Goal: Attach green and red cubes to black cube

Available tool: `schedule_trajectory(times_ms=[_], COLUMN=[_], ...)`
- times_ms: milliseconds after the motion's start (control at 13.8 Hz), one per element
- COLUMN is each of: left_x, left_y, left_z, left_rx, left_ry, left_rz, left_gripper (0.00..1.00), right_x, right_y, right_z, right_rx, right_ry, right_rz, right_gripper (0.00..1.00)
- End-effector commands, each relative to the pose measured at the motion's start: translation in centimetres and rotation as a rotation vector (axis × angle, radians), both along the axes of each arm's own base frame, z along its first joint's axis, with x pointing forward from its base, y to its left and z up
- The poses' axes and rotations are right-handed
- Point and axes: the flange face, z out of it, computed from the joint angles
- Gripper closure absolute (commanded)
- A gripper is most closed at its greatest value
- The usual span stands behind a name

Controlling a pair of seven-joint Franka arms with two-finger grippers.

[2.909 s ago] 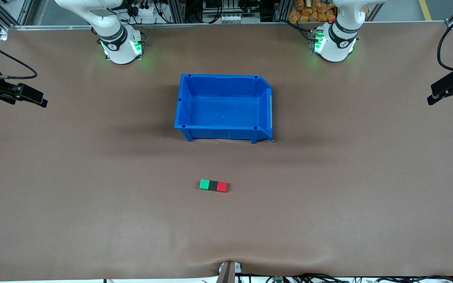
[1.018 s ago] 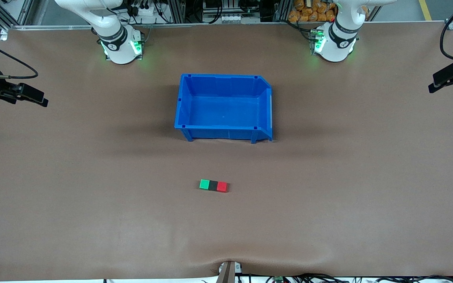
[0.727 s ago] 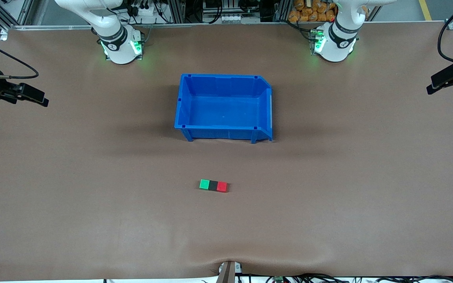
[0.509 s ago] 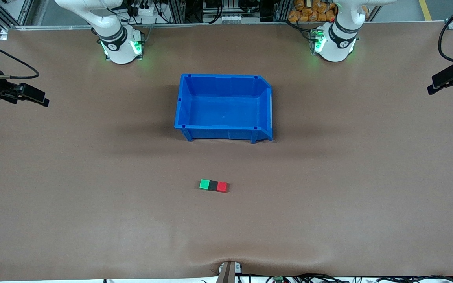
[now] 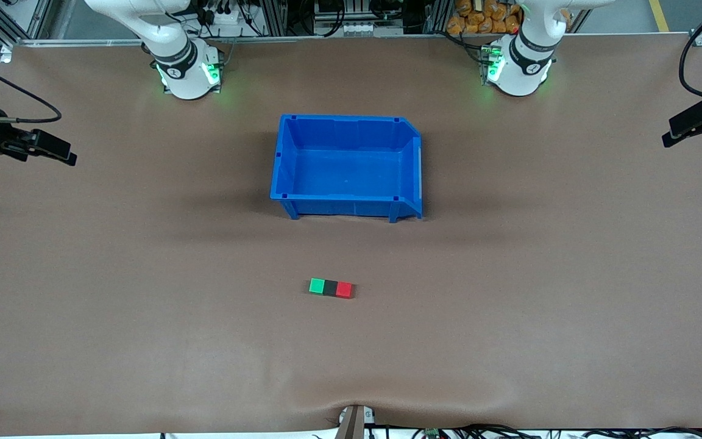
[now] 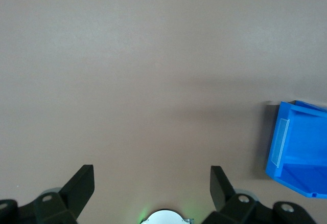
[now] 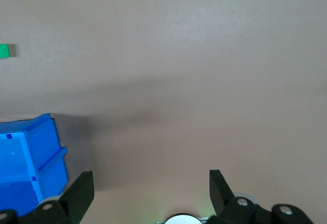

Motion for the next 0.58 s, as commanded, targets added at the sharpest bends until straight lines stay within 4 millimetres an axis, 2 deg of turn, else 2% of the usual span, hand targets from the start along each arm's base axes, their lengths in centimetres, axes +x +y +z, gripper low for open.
schedule_trajectory(times_ms=[0, 509], left_x=[0.20, 0.19], left_y=[-0.13, 0.04], left_z=[0.32, 0.32], left_rx=[-0.013, -0.013], left_ry=[-0.007, -0.007], left_rz=[0.007, 0.000], left_gripper=[0.00, 0.00], right_x=[-0.01, 0.15], right_y=[-0.01, 0.01], right_z=[0.01, -0.32], right_rx=[-0.008, -0.006], right_ry=[0.006, 0.012], right_rz=[0.007, 0.007], right_gripper=[0.00, 0.00])
